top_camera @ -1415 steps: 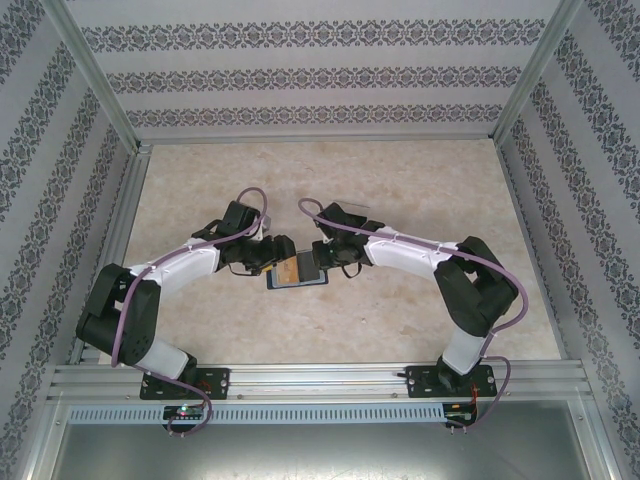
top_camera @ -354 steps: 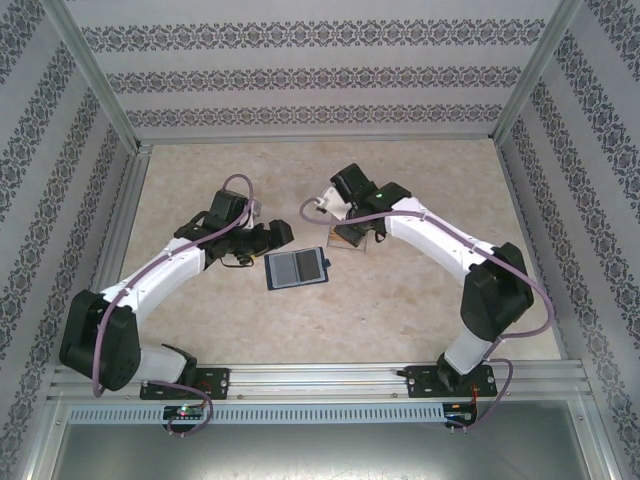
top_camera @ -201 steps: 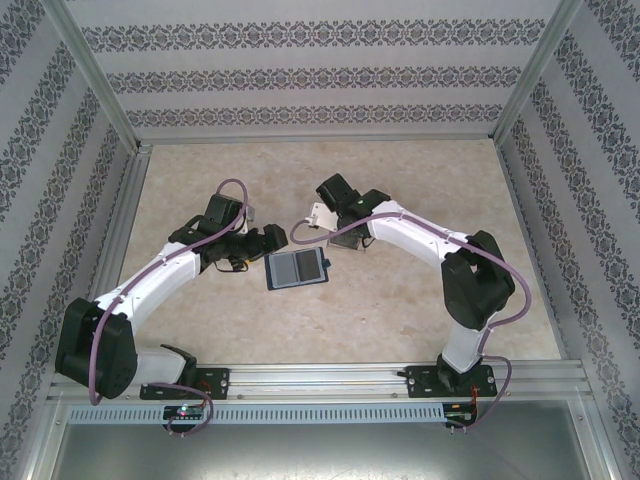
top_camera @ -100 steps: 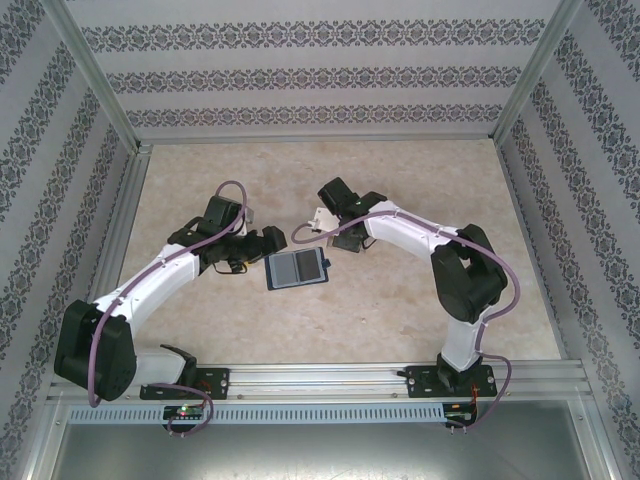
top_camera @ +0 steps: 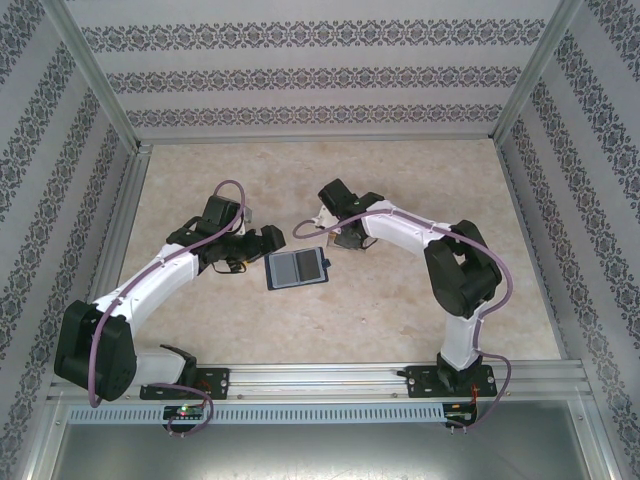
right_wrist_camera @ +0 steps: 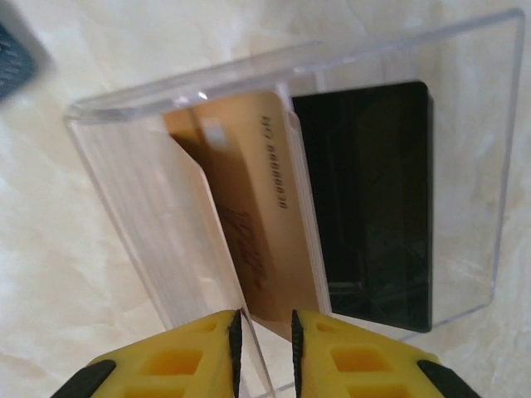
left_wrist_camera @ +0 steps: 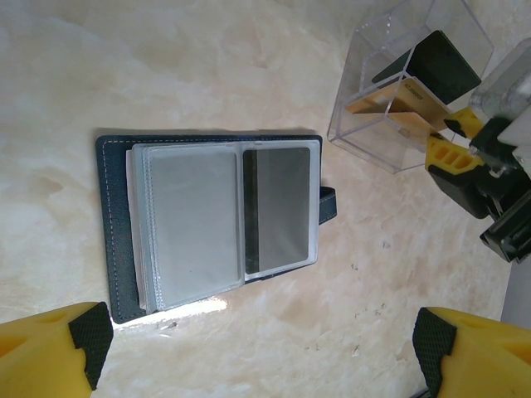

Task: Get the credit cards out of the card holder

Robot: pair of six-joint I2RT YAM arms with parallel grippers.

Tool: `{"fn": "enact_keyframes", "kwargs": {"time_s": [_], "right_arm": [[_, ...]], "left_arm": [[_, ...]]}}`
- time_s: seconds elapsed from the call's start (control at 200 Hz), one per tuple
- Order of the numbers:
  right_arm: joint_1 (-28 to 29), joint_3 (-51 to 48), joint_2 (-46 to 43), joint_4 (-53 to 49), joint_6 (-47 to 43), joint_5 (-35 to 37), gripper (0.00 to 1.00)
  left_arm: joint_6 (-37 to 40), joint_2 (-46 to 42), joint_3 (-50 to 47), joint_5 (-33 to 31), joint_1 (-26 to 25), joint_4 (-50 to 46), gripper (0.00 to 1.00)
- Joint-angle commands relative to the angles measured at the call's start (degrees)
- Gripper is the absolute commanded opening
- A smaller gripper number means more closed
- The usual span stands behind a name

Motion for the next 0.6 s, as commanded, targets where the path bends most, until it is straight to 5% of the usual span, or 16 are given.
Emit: {"fn": "enact_keyframes", "kwargs": {"time_s": [0.0, 0.595], "right_arm": [[-1.3, 1.9, 1.2, 0.5, 3.1, 5.1, 0.26], [-6.3, -2.8, -13.4, 1.4, 19.9, -6.6, 0.27]], "left_arm": [[0.6, -0.8, -0.8, 0.0, 0.6, -0.7, 0.95], [0.5, 1.1, 0.1, 2.9, 0.5, 1.1, 0.92]]}}
